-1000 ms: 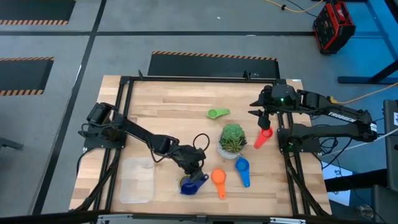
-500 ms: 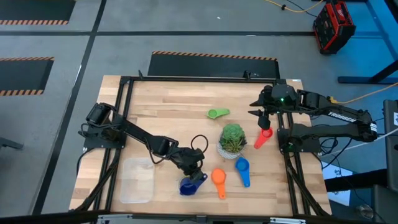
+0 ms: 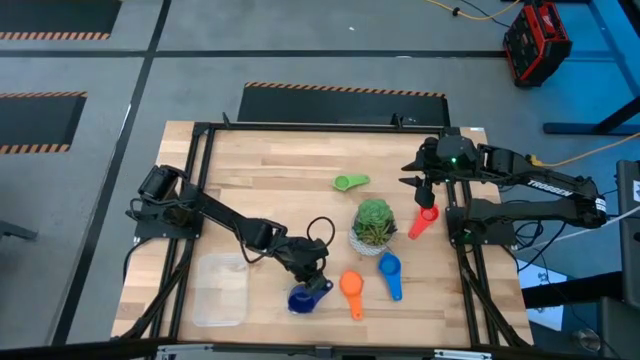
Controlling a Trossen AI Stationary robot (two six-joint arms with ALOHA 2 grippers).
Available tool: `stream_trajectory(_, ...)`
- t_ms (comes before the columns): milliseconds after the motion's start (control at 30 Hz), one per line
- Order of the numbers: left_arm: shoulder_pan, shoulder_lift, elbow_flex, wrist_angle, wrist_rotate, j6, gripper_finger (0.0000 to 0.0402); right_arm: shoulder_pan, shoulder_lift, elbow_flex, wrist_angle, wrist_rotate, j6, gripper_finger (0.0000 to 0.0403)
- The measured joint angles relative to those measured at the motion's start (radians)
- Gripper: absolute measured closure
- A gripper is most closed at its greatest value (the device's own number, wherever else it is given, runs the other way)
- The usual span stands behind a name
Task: Nest measuring cups in basket
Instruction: Stack the dark blue measuring cup on top of the yellow measuring cup
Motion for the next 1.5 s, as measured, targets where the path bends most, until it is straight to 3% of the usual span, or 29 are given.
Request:
stream_trajectory(367,0.001,0.0,0.0,-0.026,-0.014,0.014,0.0286,0.0,0.0,0.0,0.0,0.0,0.0,0.024)
stream_trajectory(867,0.049,0.0,0.0,-0.025,-0.02,0.061,0.0286,0.0,0.0,0.0,0.031,-0.025,-0.025,0.024)
stream_trajectory(1033,0.081,-0.006,0.0,0.002,-0.002,0.183,0.0286,0.0,0.0,0.0,0.059,-0.101,-0.031,0.024)
stream_trajectory(1233,0.097,-0.008,0.001,0.139,0.006,0.35,0.0286,0.0,0.0,0.0,0.069,-0.105,-0.026,0.024)
stream_trajectory(1500,0.098,-0.008,0.065,0.114,0.025,0.452,0.0286,0.0,0.0,0.0,0.081,-0.126,-0.02,0.024)
